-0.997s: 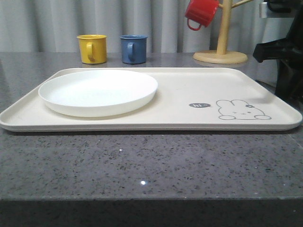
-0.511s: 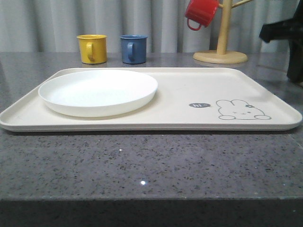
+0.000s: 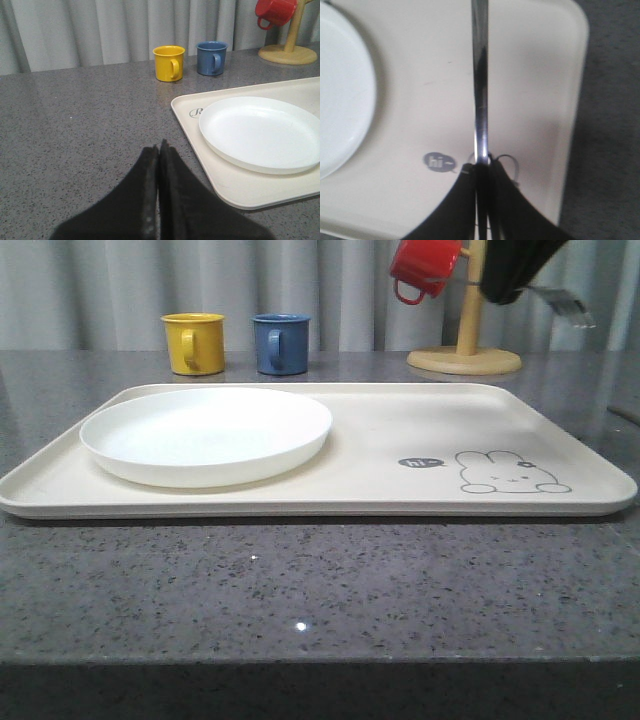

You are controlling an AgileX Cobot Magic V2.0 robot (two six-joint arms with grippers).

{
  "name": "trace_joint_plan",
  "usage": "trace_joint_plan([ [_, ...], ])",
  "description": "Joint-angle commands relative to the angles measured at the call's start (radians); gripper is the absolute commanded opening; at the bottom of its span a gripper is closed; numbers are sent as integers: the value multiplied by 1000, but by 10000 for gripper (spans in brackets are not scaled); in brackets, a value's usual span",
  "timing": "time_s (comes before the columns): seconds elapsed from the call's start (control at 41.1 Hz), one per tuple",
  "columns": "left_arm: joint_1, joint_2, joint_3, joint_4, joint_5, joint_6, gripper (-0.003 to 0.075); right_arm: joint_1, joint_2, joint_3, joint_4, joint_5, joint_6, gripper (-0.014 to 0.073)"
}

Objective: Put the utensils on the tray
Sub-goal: 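Lower the fork onto the tray beside the plate and release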

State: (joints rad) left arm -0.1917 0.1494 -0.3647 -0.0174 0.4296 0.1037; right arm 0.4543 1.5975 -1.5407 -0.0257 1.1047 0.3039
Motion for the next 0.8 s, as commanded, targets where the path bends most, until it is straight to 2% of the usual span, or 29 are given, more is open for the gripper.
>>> trace_joint_plan([
  [0.0,1,10,-24,-11,-87,-9,-18,61,16,-55,-10,-25,46,-15],
  [0.122,1,10,-24,-11,-87,-9,-18,95,81,-69,-10,-41,130,-15],
  [0.462,1,10,-24,-11,-87,-9,-18,97,214,-69,-7,-140,322,-6],
  [0.778,1,10,-24,-11,-87,-9,-18,97,235,-69,1,-150,326,152],
])
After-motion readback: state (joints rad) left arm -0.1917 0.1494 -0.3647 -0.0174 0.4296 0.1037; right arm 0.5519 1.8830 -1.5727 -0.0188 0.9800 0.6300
